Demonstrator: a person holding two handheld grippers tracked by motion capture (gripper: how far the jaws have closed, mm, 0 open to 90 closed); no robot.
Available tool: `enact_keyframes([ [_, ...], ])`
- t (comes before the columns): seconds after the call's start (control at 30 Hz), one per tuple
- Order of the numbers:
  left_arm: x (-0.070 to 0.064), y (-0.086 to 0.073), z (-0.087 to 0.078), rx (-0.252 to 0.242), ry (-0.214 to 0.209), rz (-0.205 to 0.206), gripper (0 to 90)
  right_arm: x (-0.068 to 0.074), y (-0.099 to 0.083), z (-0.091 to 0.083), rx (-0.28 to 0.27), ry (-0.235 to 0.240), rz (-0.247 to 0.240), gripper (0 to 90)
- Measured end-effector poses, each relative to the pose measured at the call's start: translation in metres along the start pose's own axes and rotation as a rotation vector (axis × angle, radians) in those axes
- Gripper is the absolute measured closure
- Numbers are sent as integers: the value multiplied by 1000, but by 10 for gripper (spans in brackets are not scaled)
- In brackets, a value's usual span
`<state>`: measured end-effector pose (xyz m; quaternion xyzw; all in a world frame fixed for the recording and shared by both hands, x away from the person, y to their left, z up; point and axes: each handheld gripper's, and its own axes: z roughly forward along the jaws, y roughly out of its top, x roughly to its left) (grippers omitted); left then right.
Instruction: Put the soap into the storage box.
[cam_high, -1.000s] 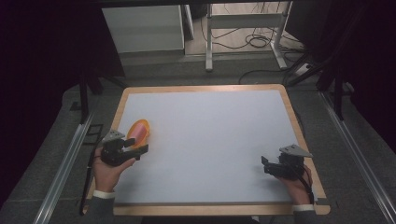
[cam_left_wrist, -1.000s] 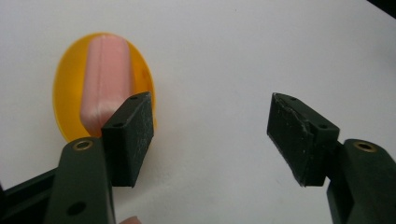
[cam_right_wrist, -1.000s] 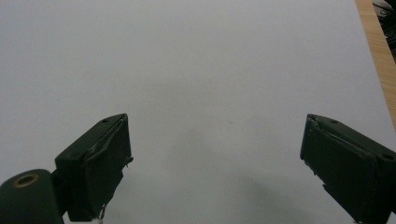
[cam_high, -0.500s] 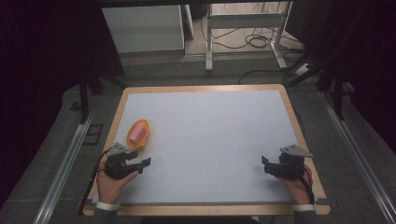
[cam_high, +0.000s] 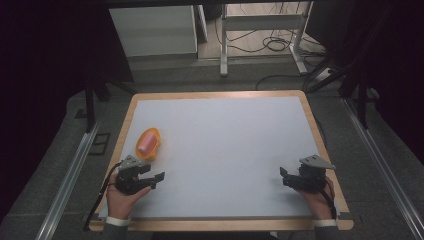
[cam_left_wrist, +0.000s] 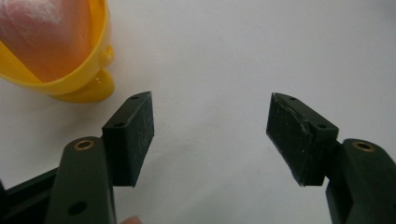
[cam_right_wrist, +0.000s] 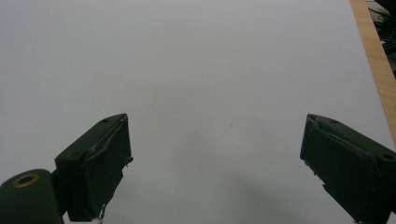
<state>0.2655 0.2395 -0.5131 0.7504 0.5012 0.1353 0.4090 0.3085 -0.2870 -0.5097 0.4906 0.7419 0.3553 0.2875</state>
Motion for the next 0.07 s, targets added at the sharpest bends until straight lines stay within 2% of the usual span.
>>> enact_keyframes([
  [0.07, 1, 0, -1, -4, 2, -1, 323, 1, 0, 0, -3, 6, -6, 84],
])
